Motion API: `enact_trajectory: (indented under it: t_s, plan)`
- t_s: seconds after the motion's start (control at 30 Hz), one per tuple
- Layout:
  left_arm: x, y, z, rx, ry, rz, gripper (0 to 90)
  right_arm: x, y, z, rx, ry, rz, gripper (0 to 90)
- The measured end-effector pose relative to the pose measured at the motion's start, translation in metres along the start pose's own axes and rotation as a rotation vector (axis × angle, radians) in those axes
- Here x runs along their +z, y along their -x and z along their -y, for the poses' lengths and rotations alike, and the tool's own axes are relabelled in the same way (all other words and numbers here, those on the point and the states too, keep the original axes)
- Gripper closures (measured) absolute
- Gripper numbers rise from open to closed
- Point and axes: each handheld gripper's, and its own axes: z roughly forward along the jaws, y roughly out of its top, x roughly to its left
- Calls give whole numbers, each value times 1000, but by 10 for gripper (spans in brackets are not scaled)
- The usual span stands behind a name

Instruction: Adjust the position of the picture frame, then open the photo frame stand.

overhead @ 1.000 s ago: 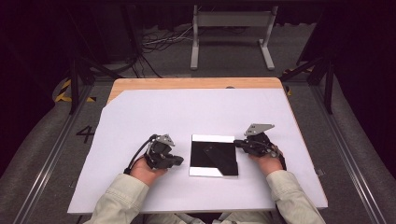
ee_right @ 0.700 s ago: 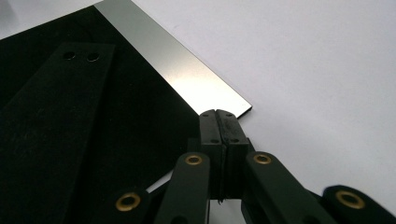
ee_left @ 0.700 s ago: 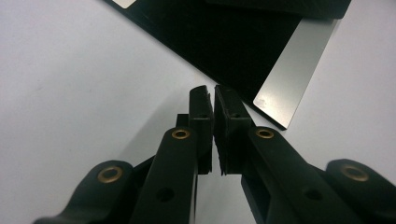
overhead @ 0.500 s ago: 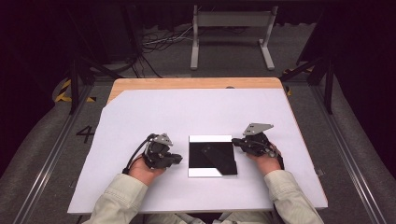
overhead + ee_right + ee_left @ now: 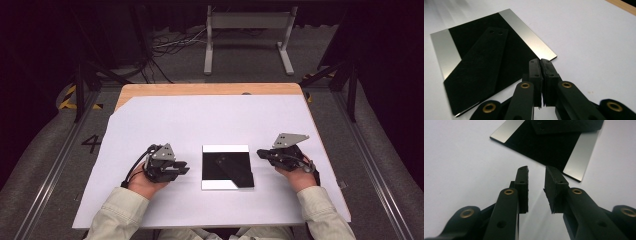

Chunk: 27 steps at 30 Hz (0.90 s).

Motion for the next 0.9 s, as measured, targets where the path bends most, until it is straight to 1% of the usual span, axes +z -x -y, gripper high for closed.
enact_trajectory:
  t_s: [0.07, 0.1, 0.13, 0.17, 0.3, 0.37, 0.47, 0.53, 0.73, 0.9]
  plan:
    - [-3, 1, 1, 2, 14, 10, 728, -6, -1, -2, -14, -1, -7, 875]
    - [-3, 1, 1, 2, 14, 10, 726, -8, -1, -2, -20, -6, -18, 874]
    - [-4, 1, 1, 2, 18, 10, 726, -8, -1, -2, -20, -6, -18, 874]
    - [-4, 1, 2, 3, 20, 12, 718, -13, -2, -3, -34, -16, -26, 874]
    - [-6, 1, 5, -4, 23, 10, 714, -20, -4, -4, -44, -23, -38, 870]
    - [-6, 1, 4, 0, 26, 7, 715, -22, -6, -4, -47, -24, -41, 869]
    - [-5, 2, 3, 9, 28, 6, 715, -28, -10, -7, -65, -23, -55, 866]
    - [-5, 3, 2, 8, 28, 6, 714, -29, -11, -7, -68, -24, -56, 865]
    - [-6, 2, 2, -4, 37, -5, 697, -35, -19, -10, -110, -45, -72, 857]
    - [-5, 2, 2, 3, 36, -7, 682, -36, -22, -10, -123, -57, -92, 855]
